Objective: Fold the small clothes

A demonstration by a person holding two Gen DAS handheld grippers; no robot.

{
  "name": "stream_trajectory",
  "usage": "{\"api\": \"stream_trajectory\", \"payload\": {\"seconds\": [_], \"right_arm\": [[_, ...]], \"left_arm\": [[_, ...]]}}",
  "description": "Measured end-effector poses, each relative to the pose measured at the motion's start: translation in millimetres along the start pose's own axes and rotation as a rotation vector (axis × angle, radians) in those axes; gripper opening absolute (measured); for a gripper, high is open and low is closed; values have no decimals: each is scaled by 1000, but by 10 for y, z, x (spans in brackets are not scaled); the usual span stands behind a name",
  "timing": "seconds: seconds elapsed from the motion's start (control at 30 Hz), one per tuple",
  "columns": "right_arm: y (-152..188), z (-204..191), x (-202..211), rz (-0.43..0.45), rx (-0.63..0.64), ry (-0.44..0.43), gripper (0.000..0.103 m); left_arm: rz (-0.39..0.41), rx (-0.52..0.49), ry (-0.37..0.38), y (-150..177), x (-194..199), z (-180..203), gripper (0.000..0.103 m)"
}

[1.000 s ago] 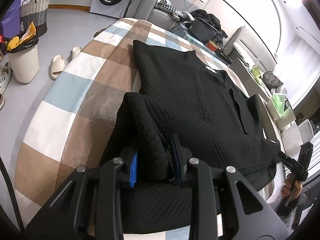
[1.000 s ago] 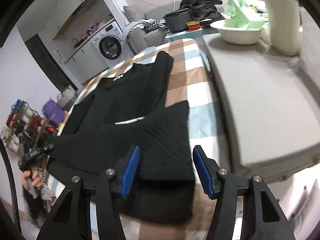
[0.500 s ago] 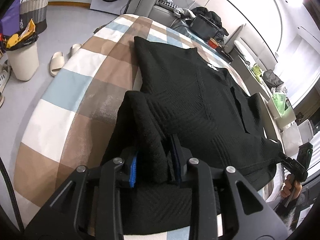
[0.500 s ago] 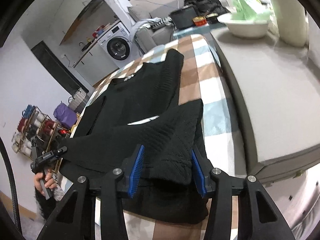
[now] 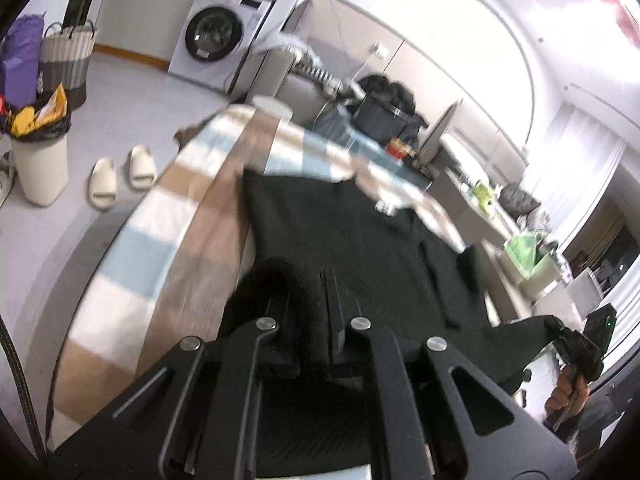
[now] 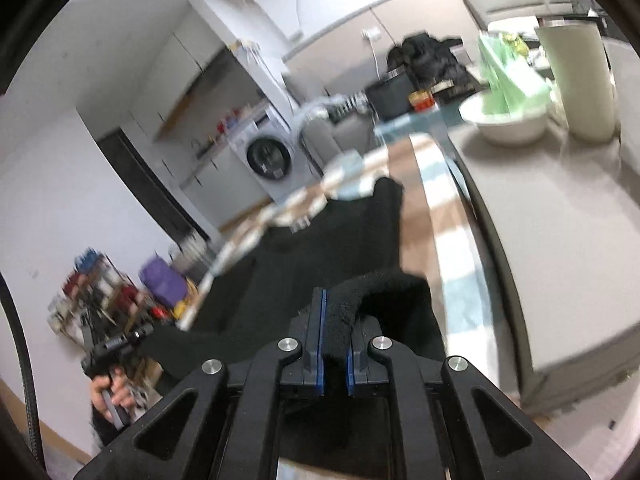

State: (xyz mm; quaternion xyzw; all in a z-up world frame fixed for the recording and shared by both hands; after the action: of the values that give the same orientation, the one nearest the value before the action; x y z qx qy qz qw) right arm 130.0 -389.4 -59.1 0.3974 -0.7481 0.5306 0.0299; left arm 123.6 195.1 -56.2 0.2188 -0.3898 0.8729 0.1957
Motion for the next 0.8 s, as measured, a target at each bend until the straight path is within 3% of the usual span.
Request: {"api": "stream_trajectory", "payload": {"seconds": [0.2,0.37,0.6,0.8], "right_arm": [[-426,-58,-101,121,-34,8,7],[-729,63,-431,137,-88,34,7],[-1046,247,-1007,109,-123,97,7],[-1246,423,-1351,107,-154,148,7]], "left_arm": [[69,0,23,-505,-47,180,4],[84,4,4,-911,-400,204,5],[38,42,-36,-1296,-1156,68,4],[-19,71,-84,-1433,-1828,-84,5]]}}
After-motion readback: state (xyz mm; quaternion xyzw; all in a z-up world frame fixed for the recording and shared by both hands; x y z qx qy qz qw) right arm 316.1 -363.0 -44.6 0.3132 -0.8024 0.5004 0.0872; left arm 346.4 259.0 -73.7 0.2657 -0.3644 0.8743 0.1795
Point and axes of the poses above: each gripper's, at about its wrist camera, not at the fingertips, and x roughly against the way its jaws point, z to its right, y to its underside, the point moved 6 cm from there along -x, roughly the way its jaws point, and after that the axes turned 11 degrees about x, right-handed, at the moved point
